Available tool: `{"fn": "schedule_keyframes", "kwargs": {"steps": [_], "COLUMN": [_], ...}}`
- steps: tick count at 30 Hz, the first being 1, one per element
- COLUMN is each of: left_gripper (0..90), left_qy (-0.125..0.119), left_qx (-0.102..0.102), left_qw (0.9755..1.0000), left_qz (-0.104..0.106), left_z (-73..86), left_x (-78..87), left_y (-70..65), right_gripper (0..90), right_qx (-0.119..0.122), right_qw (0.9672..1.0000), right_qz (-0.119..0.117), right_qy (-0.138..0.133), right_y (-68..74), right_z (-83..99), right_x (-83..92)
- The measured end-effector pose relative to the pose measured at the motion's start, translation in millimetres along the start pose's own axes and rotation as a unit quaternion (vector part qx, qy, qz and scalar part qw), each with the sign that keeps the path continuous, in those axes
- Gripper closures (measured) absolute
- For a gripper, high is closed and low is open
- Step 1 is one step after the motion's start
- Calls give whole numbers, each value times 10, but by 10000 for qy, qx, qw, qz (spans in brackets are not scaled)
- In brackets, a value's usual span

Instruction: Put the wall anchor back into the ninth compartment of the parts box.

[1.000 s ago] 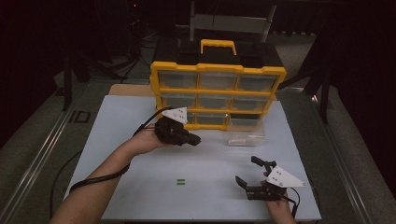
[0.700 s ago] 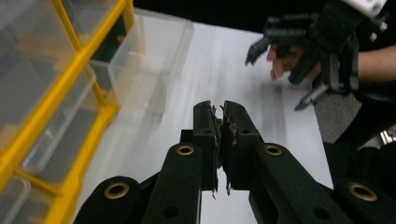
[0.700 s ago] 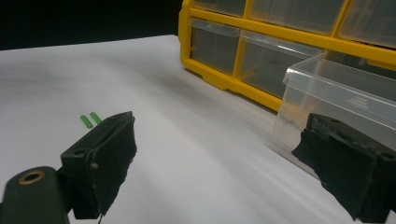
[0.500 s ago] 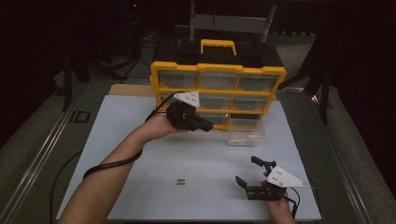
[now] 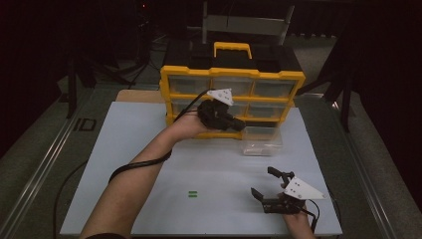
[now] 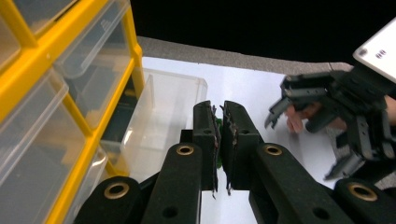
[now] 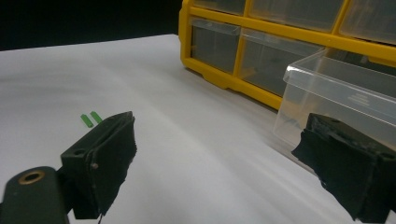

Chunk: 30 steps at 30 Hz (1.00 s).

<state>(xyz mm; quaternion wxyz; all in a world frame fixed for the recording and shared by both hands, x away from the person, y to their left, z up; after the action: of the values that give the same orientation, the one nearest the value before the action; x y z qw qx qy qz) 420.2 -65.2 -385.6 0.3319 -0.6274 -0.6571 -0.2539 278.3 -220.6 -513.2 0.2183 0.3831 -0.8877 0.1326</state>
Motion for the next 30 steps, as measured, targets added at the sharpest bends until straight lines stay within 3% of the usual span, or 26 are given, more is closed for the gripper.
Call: {"fn": "schedule_keyframes", "kwargs": {"steps": [9, 14, 19, 30], "left_gripper": [851, 851, 851, 843], "left_qy": [-49, -99, -27, 301], "left_qx": [83, 97, 228, 495], "left_qw": [9999, 9999, 9997, 9976], "left_qz": [51, -28, 21, -382], "left_z": [-248, -311, -362, -407], "left_x": [-180, -247, -380, -674], "left_y": [102, 166, 226, 332], "right_gripper": [102, 103, 102, 102], "right_qx": [-10, -11, -34, -30], "right_qw": [10000, 10000, 10000, 10000], "right_qz": [-11, -22, -32, -84], "right_qy": [-8, -11, -12, 0], "right_y": [-4, -1, -6, -1], "right_z": [2, 0, 2, 8], "right_x": [1, 4, 9, 4]}}
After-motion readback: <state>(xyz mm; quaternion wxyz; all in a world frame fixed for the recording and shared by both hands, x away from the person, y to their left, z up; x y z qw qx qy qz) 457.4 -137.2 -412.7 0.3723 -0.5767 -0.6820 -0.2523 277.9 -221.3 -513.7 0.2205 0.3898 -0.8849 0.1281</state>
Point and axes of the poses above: each handheld gripper's, and its own axes: x roughly backward along the jaws, z roughly out of its underside, y roughly to its left, the point moved 7 cm from there along -x, roughly forward along the jaws, and after that the axes turned 15 degrees about y, right-handed, at the moved point
